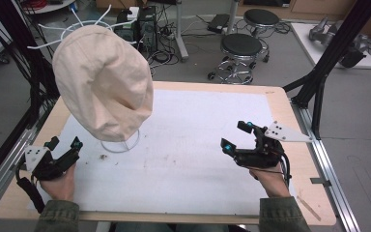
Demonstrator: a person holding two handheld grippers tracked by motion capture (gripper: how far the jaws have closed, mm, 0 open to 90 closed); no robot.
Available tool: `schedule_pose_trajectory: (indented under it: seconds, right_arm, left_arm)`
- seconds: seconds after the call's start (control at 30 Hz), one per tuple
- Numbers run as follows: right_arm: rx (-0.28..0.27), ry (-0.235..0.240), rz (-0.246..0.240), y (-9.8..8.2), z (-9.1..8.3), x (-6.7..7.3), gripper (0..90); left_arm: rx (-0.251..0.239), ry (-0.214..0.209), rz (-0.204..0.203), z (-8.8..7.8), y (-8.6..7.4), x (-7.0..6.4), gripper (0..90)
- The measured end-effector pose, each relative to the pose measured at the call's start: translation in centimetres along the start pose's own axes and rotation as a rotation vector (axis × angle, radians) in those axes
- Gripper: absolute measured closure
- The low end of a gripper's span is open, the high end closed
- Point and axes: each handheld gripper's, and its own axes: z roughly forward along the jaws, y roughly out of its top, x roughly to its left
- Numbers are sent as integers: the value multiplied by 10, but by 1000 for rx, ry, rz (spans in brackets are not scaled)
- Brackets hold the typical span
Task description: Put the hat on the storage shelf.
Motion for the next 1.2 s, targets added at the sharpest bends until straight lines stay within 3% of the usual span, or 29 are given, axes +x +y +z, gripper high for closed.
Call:
schedule_pose_trajectory:
  seconds: [0.73, 0.97, 1.07, 1.2]
  right_arm:
    - [25, -111, 55, -53, -23, -20, 112]
    - [45, -169, 88, -72, -29, -30, 112]
    - [48, -223, 112, -79, -35, -35, 112]
    - [42, -339, 117, -87, -42, -41, 112]
  left_arm:
    - [-1, 3, 2, 0, 0, 0, 266]
    - [-2, 4, 0, 0, 0, -1, 266]
    - [-1, 5, -1, 0, 0, 0, 266]
    - [0, 4, 0, 0, -1, -1, 266]
